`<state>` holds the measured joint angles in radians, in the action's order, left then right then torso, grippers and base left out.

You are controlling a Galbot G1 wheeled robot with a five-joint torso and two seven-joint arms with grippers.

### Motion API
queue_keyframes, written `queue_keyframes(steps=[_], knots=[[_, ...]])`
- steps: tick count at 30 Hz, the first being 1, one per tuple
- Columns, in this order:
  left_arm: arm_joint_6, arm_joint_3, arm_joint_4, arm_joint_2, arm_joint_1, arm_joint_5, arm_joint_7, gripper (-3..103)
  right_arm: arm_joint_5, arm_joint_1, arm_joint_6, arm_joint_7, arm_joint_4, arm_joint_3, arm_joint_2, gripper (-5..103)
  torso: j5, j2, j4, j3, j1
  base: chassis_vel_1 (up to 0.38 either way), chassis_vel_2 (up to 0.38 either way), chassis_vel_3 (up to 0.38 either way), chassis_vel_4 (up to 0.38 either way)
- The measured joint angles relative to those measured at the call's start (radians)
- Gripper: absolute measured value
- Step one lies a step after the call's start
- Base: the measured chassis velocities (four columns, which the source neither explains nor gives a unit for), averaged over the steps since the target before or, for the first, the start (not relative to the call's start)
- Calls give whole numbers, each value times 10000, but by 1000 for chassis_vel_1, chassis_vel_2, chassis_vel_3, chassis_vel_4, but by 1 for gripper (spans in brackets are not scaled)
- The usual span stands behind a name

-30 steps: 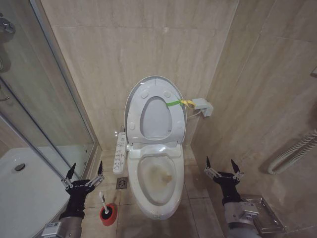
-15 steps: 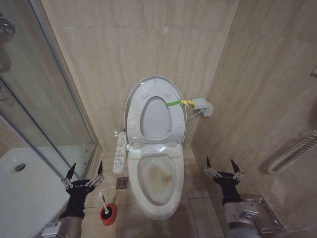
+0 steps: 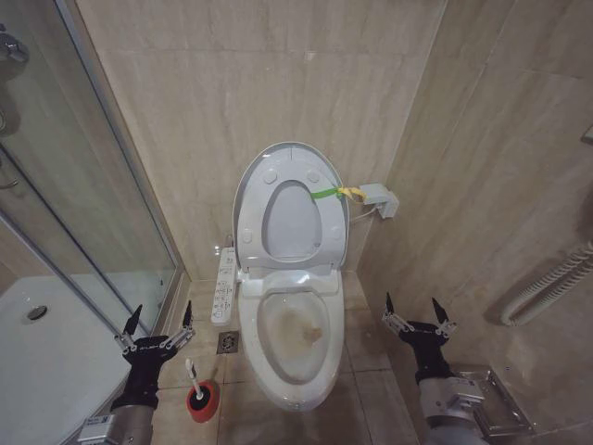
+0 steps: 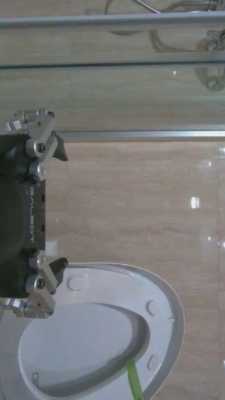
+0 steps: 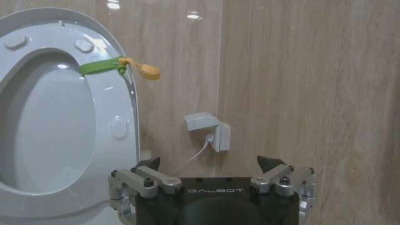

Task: Open the toilet lid, clean the toilet bowl with a toilet brush, close the toilet lid, and flush.

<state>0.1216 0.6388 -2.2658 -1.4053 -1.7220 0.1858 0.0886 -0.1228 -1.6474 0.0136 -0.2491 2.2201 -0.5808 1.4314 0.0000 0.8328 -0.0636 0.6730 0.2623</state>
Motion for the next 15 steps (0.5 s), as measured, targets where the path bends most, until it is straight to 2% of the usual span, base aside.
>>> queue_keyframes(steps=[15], knots=[[0,0,0,0,0,0,0,100,0,0,0,0,0,0,0,100,0,0,0,0,0,0,0,0,0]])
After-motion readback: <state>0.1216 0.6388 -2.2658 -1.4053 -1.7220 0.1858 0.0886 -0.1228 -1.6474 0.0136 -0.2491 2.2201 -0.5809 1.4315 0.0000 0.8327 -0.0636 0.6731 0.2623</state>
